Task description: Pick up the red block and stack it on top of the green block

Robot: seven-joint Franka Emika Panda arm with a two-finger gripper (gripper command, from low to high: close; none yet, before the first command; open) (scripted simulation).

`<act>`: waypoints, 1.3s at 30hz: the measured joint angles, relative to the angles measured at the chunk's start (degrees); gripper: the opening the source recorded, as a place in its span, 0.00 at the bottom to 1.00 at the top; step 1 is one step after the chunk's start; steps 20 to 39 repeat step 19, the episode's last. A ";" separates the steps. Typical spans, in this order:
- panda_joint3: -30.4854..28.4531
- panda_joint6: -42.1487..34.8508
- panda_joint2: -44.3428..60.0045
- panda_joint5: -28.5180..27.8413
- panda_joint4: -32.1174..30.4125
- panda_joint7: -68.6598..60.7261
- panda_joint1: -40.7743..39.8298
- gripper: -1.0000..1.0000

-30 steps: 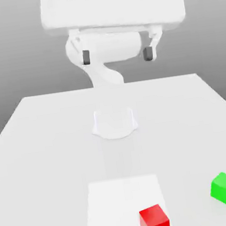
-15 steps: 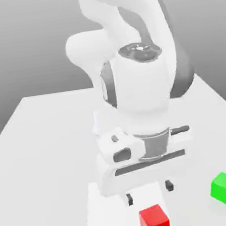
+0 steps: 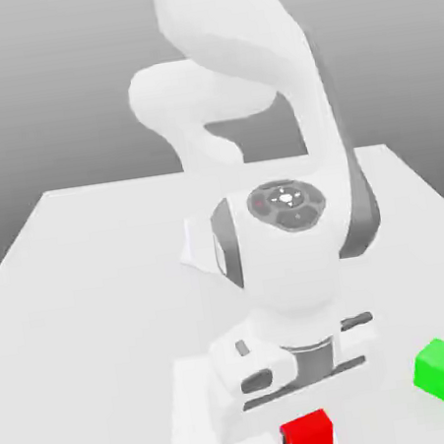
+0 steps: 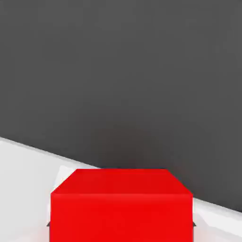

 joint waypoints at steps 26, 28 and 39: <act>8.82 2.28 0.54 -6.97 -2.46 14.48 16.23 1.00; 8.82 2.28 0.54 -6.97 -2.46 14.48 16.23 1.00; 8.82 2.28 0.54 -6.97 -2.46 14.48 16.23 1.00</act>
